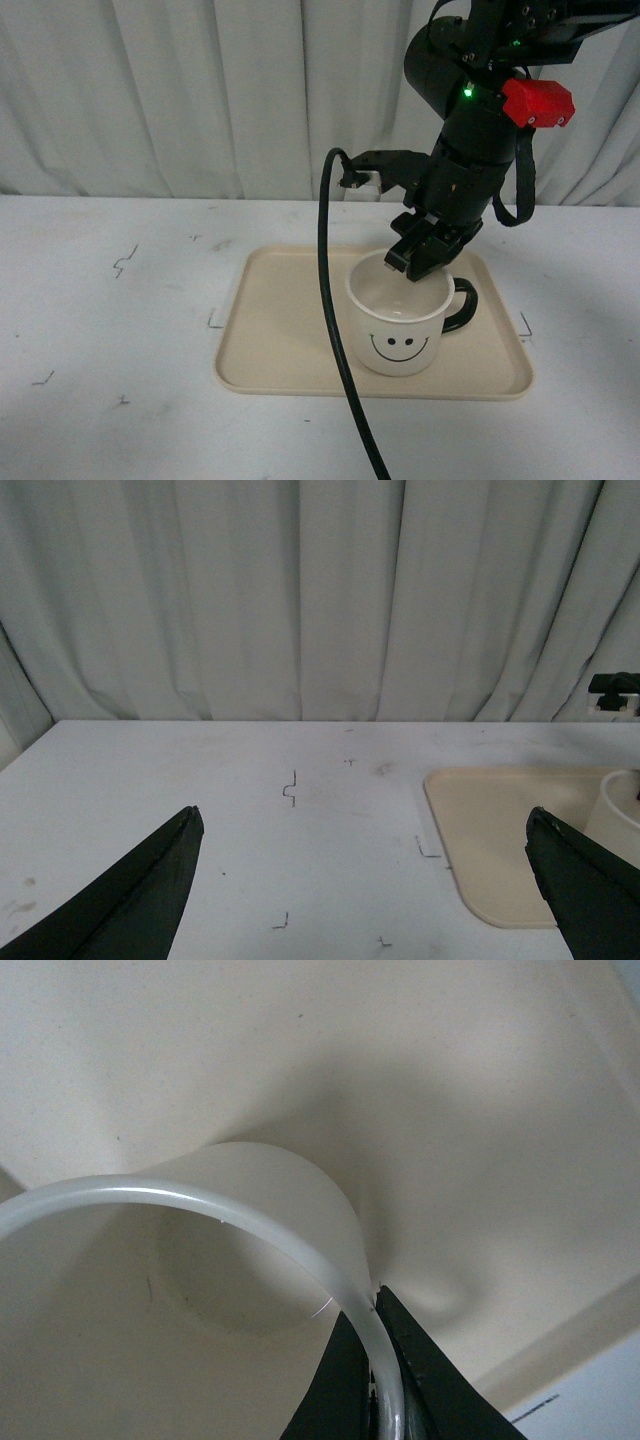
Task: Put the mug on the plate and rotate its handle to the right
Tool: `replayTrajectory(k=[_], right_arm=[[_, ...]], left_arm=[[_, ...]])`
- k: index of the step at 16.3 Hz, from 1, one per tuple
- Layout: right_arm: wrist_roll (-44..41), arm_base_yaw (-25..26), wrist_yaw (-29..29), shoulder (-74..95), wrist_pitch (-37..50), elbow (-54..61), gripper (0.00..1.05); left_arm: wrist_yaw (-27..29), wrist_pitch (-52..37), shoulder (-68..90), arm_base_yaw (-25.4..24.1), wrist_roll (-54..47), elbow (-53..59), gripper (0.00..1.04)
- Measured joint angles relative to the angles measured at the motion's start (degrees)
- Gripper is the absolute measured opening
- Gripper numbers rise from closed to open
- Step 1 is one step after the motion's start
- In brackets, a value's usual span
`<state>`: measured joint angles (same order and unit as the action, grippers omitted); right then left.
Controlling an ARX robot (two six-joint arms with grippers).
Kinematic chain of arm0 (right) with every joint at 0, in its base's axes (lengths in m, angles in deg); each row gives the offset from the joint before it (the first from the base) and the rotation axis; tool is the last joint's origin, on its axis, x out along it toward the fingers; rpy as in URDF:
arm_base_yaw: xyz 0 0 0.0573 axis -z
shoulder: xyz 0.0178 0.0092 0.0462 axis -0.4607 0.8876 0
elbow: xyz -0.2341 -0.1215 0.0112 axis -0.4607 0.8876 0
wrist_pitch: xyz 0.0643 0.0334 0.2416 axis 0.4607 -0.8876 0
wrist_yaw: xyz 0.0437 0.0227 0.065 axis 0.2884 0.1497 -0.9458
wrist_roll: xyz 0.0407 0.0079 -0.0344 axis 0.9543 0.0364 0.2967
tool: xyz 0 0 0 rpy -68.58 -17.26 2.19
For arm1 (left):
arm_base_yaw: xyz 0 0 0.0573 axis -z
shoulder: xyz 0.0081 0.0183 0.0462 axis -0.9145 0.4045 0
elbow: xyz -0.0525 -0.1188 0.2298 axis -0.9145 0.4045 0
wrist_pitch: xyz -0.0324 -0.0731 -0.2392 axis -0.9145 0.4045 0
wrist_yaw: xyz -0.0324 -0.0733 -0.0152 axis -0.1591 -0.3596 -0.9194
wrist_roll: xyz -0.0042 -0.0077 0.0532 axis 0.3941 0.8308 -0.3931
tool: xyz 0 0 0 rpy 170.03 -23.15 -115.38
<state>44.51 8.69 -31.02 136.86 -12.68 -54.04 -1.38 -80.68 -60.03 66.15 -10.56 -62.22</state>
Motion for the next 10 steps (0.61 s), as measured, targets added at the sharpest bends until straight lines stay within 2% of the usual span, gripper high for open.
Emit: replayTrajectory(k=[5, 6, 8, 9, 10], right_arm=[[1.0, -0.4, -1.4, 1.0, -0.5, -0.8, 0.03], [1.0, -0.4, -0.9, 1.1, 0.3, -0.8, 0.08], [1.0, -0.3, -0.8, 1.1, -0.7, -1.4, 0.25], [1.8, 1.0, -4.0, 0.0, -0.1, -3.4, 0.50], [3.3, 1.9, -6.5, -1.5, 1.7, -3.9, 0.59]], left_arm=[[0.0, 0.0, 0.0, 0.0, 0.0, 0.0, 0.98], [0.0, 0.0, 0.0, 0.0, 0.0, 0.0, 0.98], [0.0, 0.0, 0.0, 0.0, 0.0, 0.0, 0.98], [0.0, 0.0, 0.0, 0.0, 0.0, 0.0, 0.98], [0.0, 0.0, 0.0, 0.0, 0.0, 0.0, 0.98]])
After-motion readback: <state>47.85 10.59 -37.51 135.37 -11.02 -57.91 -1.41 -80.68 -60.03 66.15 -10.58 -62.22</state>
